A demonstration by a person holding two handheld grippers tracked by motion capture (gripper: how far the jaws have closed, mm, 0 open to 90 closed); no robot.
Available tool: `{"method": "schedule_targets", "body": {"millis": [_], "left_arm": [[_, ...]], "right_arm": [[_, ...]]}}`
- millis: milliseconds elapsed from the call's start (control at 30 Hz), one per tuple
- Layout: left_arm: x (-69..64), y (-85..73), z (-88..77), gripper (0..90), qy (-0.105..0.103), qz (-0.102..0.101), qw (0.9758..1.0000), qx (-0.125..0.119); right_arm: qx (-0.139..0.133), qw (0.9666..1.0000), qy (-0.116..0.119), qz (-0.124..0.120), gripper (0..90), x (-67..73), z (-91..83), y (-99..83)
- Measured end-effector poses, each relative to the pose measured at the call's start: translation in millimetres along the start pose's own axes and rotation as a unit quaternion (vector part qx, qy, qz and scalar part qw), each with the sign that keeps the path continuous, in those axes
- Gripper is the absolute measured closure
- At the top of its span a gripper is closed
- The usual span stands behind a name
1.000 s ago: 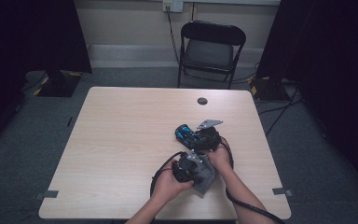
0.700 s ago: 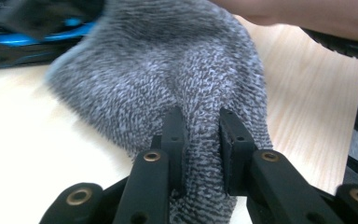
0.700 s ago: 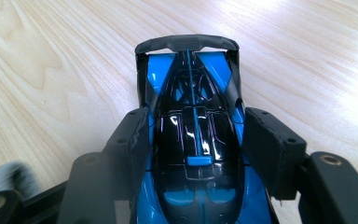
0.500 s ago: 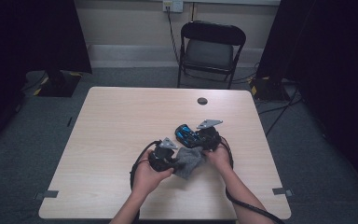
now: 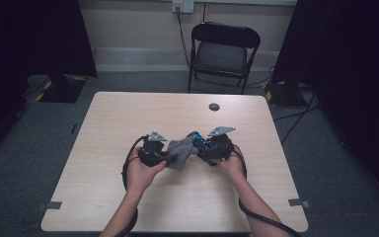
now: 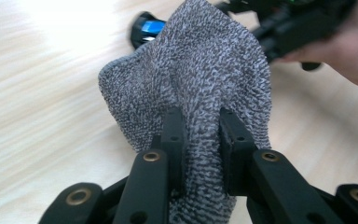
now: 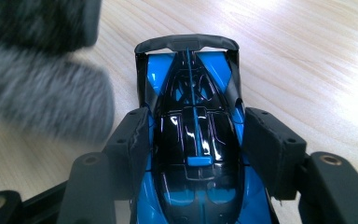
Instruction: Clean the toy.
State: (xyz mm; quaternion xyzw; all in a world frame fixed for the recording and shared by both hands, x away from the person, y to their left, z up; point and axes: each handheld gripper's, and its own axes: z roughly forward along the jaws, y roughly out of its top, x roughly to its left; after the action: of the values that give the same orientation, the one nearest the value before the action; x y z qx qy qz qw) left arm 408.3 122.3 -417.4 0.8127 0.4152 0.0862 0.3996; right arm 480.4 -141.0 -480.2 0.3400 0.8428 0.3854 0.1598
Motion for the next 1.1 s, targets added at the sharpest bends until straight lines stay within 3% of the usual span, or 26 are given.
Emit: {"method": "schedule_targets", "body": {"millis": [200, 333, 467, 600, 633, 733, 1000, 1100], "left_arm": [[15.8, 4.7, 4.5, 74.8, 0.034, -0.015, 0.9992, -0.013], [22.5, 2.6, 12.9, 74.8, 0.059, -0.013, 0.9982, -0.008], [22.4, -2.9, 25.6, 74.7, 0.065, -0.013, 0.9978, -0.001], [15.8, -9.4, 37.7, 74.6, 0.07, 0.003, 0.9974, 0.019], [14.9, -10.4, 38.5, 74.7, 0.071, 0.002, 0.9974, 0.014], [18.5, -8.3, 34.9, 74.8, 0.067, -0.01, 0.9977, 0.006], [35.4, 6.8, 13.3, 74.9, 0.095, -0.021, 0.9951, -0.015], [37.5, 5.1, 17.9, 74.9, 0.105, -0.015, 0.9944, -0.004]], "right_arm": [[-0.001, 1.0, 0.0, 0.0, 41.4, -0.1, 0.1, -0.1], [-0.001, 1.0, 0.001, 0.0, 41.4, -0.2, 0.1, -0.3], [-0.002, 1.0, 0.001, 0.0, 41.4, -0.4, 0.3, -0.4], [-0.001, 1.0, 0.001, -0.001, 41.4, -0.3, 0.1, -0.3], [-0.002, 1.0, 0.001, 0.0, 41.4, -0.2, 0.1, -0.4], [-0.001, 1.0, 0.001, 0.0, 41.4, -0.2, -0.2, -0.5], [-0.004, 1.0, 0.002, 0.001, 41.4, -0.3, 0.2, -0.8], [-0.004, 1.0, 0.002, 0.001, 41.4, -0.3, 0.4, -0.7]]}}
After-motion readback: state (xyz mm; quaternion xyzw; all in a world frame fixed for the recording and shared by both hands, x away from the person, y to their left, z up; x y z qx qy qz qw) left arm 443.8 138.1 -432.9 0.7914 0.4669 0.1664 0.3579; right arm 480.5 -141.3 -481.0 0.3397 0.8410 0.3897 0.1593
